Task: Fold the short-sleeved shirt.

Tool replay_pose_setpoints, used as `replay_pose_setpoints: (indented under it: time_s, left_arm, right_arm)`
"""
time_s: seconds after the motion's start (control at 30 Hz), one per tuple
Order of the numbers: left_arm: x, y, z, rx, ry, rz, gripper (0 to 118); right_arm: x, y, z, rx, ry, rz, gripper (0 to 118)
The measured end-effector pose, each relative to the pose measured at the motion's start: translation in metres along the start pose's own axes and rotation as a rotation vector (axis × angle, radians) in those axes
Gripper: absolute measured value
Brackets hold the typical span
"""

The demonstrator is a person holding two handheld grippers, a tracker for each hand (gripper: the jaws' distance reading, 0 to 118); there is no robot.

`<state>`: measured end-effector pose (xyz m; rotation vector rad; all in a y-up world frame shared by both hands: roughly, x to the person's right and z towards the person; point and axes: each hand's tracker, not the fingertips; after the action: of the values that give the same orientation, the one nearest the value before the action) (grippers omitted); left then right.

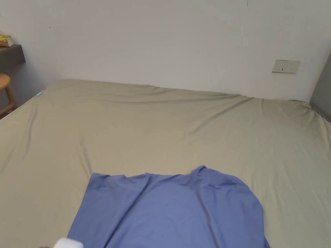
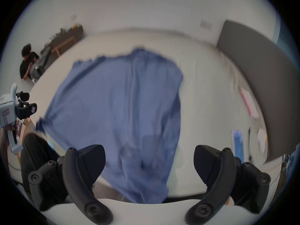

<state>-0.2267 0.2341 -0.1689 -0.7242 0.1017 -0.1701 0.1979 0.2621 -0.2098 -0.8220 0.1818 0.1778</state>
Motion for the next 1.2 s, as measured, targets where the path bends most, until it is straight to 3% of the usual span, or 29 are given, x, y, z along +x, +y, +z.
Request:
replay_pose_setpoints:
  time_s: [0.13, 0.27, 0.3, 0.37, 0.4, 0.43, 0.5, 0.53, 0.67, 0.8, 0.9, 1.07, 1.2]
  left_arm:
    - [-0.005, 0.076, 0.043, 0.283, 0.020, 0.089, 111]
    - [0.002, 0.138, 0.097, 0.564, 0.056, 0.135, 106]
    - [0.008, 0.148, 0.110, 0.620, 0.069, 0.130, 101]
    - [0.018, 0.164, 0.131, 0.710, 0.097, 0.125, 77]
    - [0.023, 0.168, 0.136, 0.731, 0.102, 0.119, 63]
    - [0.021, 0.172, 0.134, 0.732, 0.101, 0.132, 40]
    - [0.028, 0.180, 0.133, 0.740, 0.144, 0.126, 13]
    - [0.031, 0.183, 0.131, 0.736, 0.162, 0.137, 0]
    - [0.035, 0.187, 0.116, 0.726, 0.093, 0.157, 0]
    - [0.037, 0.186, 0.098, 0.706, 0.099, 0.106, 0]
    - [0.034, 0.183, 0.069, 0.645, 0.088, 0.127, 0]
    - [0.024, 0.164, -0.018, 0.449, 0.071, 0.124, 0]
    - [-0.001, 0.140, -0.124, 0.210, 0.031, 0.139, 0]
  right_arm:
    - [-0.022, 0.077, 0.052, 0.340, -0.014, 0.034, 112]
    - [-0.054, 0.132, 0.104, 0.572, -0.049, 0.046, 112]
    - [-0.060, 0.139, 0.112, 0.607, -0.058, 0.054, 111]
    - [-0.075, 0.150, 0.127, 0.685, -0.092, 0.081, 106]
    - [-0.080, 0.154, 0.132, 0.705, -0.101, 0.095, 97]
    - [-0.087, 0.157, 0.136, 0.728, -0.107, 0.117, 73]
    - [-0.098, 0.157, 0.136, 0.765, -0.123, 0.144, 7]
    - [-0.102, 0.159, 0.131, 0.775, -0.169, 0.147, 1]
    - [-0.110, 0.165, 0.119, 0.733, -0.087, 0.136, 1]
    - [-0.109, 0.167, 0.100, 0.727, -0.137, 0.166, 1]
    - [-0.102, 0.170, 0.079, 0.687, -0.119, 0.145, 1]
    - [-0.093, 0.169, 0.015, 0.562, -0.118, 0.138, 1]
    - [-0.078, 0.162, -0.038, 0.450, -0.117, 0.131, 1]
